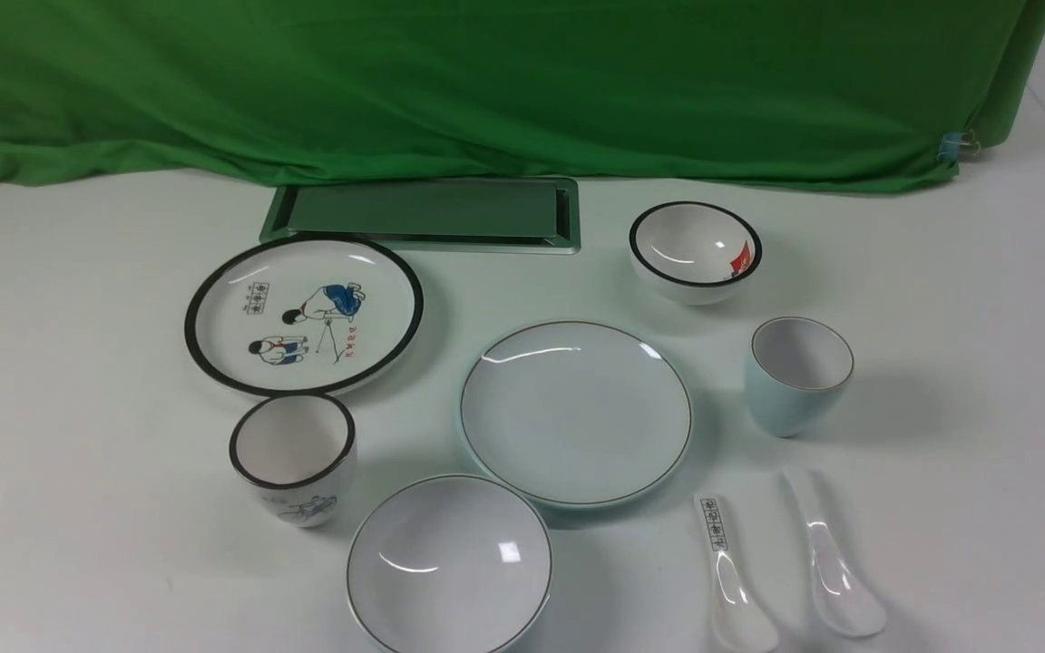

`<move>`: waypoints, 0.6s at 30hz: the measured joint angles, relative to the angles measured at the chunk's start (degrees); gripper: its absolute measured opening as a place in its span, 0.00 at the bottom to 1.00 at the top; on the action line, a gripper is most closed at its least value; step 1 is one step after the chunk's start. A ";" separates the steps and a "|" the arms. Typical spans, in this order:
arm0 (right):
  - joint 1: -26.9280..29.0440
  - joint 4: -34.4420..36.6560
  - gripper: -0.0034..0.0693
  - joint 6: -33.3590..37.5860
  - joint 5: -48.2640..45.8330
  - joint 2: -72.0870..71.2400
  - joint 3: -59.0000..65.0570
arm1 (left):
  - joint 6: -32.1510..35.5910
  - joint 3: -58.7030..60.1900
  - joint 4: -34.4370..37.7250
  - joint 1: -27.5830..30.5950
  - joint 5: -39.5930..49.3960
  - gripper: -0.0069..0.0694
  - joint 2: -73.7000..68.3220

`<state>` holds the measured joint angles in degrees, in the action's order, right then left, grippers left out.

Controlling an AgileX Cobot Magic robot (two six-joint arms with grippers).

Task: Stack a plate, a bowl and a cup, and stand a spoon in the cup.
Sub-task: Use the left arm to grab a blue rice bowl

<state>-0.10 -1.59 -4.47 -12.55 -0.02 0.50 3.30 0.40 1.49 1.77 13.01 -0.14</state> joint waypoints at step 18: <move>0.00 7.61 0.38 -57.22 4.73 0.00 0.00 | -25.45 0.00 39.64 -0.05 -17.54 0.08 0.00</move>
<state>-0.10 6.02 -61.70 -7.81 -0.02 0.50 -22.16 0.40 41.13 1.72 -4.53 -0.14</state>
